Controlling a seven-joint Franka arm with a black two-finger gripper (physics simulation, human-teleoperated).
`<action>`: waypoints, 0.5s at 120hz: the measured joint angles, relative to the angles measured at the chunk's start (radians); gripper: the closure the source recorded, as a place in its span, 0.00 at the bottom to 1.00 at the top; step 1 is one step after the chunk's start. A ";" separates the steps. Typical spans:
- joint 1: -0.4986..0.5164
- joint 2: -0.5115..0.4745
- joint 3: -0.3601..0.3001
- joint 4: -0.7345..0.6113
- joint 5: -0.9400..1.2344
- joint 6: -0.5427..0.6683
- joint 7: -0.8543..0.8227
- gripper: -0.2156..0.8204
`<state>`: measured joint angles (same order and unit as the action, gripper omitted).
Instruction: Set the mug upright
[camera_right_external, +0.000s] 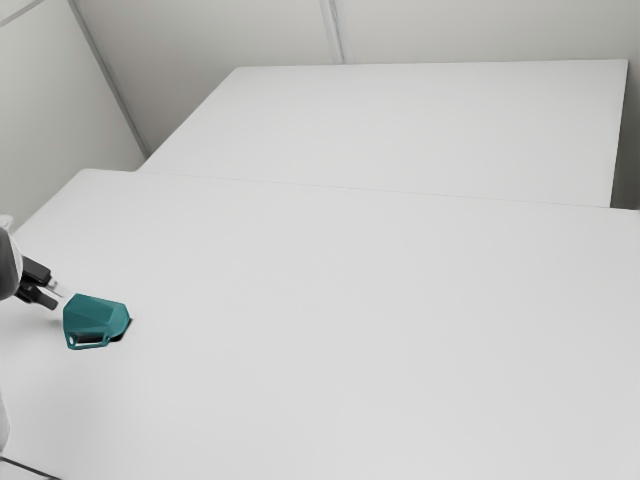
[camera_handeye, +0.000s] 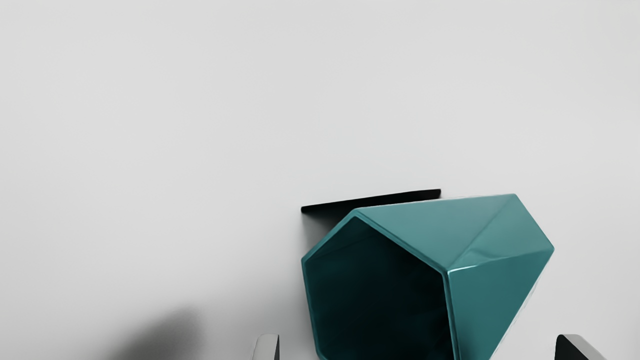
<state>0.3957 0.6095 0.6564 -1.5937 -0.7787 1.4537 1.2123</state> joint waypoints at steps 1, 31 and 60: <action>0.000 0.000 0.000 -0.001 -0.001 -0.001 0.000 0.21; 0.001 0.002 0.000 -0.016 -0.033 -0.023 0.007 0.21; 0.002 0.003 0.000 -0.034 -0.059 -0.039 0.012 0.21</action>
<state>0.3973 0.6122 0.6564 -1.6280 -0.8379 1.4150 1.2241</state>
